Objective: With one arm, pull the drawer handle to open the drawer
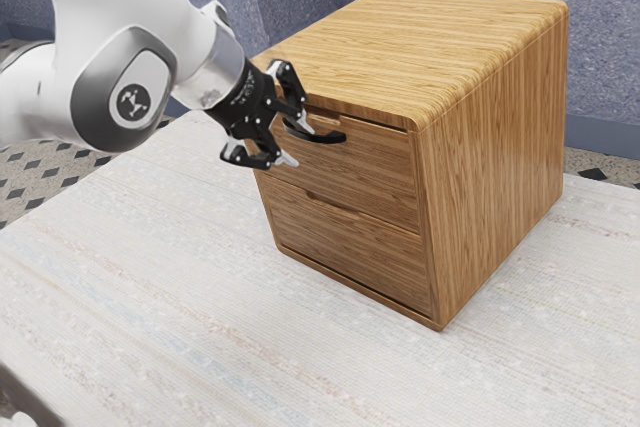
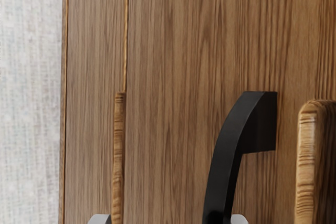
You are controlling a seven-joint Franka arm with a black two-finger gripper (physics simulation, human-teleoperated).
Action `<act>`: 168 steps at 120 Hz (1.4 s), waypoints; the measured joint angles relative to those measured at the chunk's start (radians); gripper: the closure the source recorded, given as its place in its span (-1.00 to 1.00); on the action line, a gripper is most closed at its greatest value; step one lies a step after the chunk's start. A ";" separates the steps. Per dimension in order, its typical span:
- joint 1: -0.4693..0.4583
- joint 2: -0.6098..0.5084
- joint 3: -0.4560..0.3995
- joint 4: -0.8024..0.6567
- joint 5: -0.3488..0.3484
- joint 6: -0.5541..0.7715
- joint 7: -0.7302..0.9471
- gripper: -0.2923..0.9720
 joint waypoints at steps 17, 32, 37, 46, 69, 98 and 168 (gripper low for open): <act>-0.001 -0.001 0.001 -0.005 0.001 0.003 0.001 0.25; 0.000 -0.002 0.001 -0.006 0.001 0.003 0.002 0.36; 0.000 -0.004 0.001 -0.007 0.001 0.003 0.004 0.39; 0.001 -0.009 0.001 -0.008 0.001 0.001 0.007 0.44; -0.003 -0.036 0.015 -0.041 0.002 -0.002 0.012 0.53; -0.012 -0.104 0.032 -0.102 0.001 -0.003 0.018 0.58; -0.086 -0.244 0.112 -0.228 0.037 -0.003 0.029 0.61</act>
